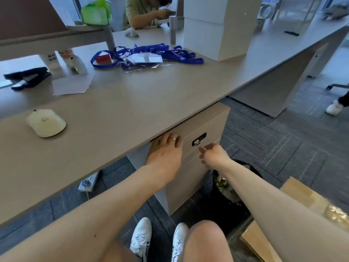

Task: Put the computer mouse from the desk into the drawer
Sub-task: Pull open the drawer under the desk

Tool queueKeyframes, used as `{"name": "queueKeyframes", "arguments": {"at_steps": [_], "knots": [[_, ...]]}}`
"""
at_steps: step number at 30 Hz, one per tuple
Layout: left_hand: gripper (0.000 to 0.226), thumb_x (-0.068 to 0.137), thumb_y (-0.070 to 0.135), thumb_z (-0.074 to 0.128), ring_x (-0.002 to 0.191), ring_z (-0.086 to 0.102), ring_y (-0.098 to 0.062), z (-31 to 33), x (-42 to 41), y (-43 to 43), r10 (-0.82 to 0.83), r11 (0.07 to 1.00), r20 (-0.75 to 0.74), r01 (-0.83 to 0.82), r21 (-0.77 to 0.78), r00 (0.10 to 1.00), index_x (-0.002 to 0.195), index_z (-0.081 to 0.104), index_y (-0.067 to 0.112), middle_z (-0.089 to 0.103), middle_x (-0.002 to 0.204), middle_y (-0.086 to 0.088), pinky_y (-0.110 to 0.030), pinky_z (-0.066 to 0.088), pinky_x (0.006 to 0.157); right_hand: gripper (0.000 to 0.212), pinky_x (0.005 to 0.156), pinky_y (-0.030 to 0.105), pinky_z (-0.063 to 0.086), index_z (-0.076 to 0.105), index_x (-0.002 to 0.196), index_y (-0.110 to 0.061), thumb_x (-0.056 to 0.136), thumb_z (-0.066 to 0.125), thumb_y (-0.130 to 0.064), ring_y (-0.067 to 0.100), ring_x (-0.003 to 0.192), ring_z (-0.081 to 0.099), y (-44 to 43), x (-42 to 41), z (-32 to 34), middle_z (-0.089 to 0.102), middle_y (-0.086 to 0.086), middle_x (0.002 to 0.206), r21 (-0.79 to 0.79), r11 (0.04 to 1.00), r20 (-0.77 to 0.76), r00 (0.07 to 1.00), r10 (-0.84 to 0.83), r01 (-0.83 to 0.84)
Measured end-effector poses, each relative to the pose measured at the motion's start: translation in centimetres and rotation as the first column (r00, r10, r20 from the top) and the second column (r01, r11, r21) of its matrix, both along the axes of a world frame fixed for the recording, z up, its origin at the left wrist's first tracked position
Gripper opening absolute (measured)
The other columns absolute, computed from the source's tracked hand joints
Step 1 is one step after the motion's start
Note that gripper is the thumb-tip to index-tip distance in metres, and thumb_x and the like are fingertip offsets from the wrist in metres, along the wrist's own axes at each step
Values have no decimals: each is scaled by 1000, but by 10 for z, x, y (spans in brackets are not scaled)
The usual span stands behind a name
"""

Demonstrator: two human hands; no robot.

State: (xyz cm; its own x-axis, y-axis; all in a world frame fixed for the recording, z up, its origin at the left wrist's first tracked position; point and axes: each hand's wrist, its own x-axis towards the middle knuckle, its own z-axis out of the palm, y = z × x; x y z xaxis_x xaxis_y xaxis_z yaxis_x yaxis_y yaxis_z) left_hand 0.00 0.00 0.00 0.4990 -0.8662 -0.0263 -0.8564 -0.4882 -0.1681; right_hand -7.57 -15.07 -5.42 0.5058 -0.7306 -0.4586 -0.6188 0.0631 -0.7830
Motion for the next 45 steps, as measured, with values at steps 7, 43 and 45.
{"name": "queueKeyframes", "arguments": {"at_steps": [7, 43, 45], "knots": [[71, 92, 12, 48, 136, 29, -31, -6, 2, -5, 14, 1000, 68, -14, 1, 998, 155, 14, 9, 27, 155, -12, -40, 35, 102, 17, 74, 42, 57, 48, 89, -8, 103, 52, -18, 25, 66, 60, -6, 38, -14, 58, 12, 75, 339, 919, 190, 942, -278, 203], [89, 85, 22, 62, 142, 24, -35, -14, -10, -1, 77, 996, 5, -77, 51, 997, 157, 11, 11, 23, 159, -14, -45, 35, 107, 25, 63, 46, 63, 63, 110, -4, 103, 43, -16, 27, 82, 59, 9, -165, -35, 55, 15, 86, 394, 843, 309, 811, -496, 366], [85, 87, 26, 58, 143, 22, -36, -17, -16, -2, 97, 995, -32, -97, 13, 995, 156, 12, 9, 22, 160, -15, -46, 34, 108, 25, 65, 48, 63, 63, 110, -4, 103, 42, -15, 27, 83, 58, 11, -172, -34, 55, 16, 87, 387, 848, 309, 815, -490, 363]]}}
